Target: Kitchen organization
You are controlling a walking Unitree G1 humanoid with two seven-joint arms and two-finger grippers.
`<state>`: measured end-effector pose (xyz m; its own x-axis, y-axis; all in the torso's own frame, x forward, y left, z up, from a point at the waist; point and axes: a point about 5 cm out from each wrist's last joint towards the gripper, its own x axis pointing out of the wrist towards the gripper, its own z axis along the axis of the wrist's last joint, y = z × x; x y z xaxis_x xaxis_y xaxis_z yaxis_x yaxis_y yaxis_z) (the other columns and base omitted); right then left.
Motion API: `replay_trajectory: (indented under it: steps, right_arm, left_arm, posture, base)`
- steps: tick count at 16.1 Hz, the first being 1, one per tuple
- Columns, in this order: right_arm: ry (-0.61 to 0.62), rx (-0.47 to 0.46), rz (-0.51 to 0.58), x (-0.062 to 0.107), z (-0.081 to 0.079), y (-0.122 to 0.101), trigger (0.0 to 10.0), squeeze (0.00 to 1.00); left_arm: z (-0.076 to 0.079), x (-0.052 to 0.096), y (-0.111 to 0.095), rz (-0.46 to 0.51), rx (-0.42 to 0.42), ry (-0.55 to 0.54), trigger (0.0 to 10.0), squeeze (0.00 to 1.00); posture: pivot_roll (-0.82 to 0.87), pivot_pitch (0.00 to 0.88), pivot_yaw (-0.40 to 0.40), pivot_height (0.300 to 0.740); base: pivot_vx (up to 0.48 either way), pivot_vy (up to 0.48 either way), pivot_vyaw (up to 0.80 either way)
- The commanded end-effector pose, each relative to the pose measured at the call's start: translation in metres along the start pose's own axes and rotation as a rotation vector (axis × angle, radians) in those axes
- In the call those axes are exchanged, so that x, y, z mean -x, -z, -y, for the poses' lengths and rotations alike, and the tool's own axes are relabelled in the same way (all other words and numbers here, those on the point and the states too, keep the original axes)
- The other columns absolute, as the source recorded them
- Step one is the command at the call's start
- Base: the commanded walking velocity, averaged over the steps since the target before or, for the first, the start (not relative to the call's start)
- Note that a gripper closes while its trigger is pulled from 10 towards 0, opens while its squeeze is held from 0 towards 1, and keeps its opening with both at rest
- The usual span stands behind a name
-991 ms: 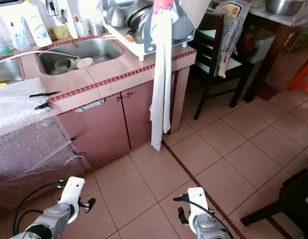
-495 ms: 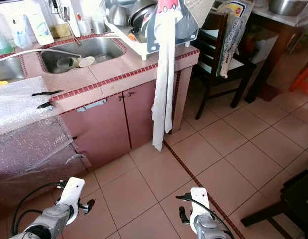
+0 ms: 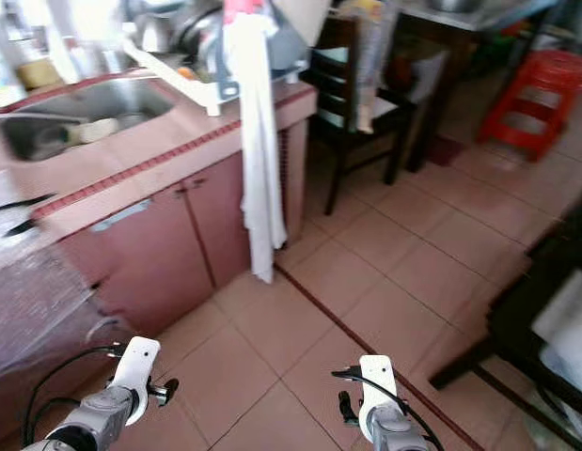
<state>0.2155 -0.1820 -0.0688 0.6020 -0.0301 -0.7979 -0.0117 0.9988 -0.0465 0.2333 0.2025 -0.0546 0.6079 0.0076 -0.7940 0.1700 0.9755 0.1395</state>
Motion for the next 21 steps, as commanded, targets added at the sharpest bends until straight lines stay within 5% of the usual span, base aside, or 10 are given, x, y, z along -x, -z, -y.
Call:
replay_trajectory:
  steps: [1, 4, 14, 21]
  right_arm:
    - [0.008, 0.007, -0.016, 0.0005, 0.0007, 0.0041, 10.0, 0.0]
    - [0.007, 0.009, -0.018, 0.0006, 0.0004, 0.005, 10.0, 0.0]
    - [0.008, 0.013, -0.025, 0.001, 0.0009, 0.0079, 10.0, 0.0]
    - [0.009, 0.013, -0.034, 0.0015, 0.0014, 0.0113, 10.0, 0.0]
  left_arm:
    - [-0.0017, 0.0003, 0.0006, -0.004, -0.013, -0.002, 10.0, 0.0]
    - [-0.0017, 0.0003, 0.0003, -0.002, -0.017, 0.001, 10.0, 0.0]
    - [-0.0005, 0.0003, -0.0006, 0.005, -0.038, 0.019, 10.0, 0.0]
    - [-0.0005, 0.0003, -0.0004, 0.003, -0.048, 0.023, 10.0, 0.0]
  posture:
    - [-0.06, 0.031, 0.022, 0.74]
    - [-0.06, 0.033, 0.022, 0.74]
    - [-0.06, 0.033, 0.024, 0.74]
    - [-0.06, 0.035, 0.028, 0.74]
  base:
    - [0.0, 0.0, -0.76]
    - [0.0, 0.0, -0.76]
    - [0.0, 0.0, 0.0]
    - [0.0, 0.0, -0.72]
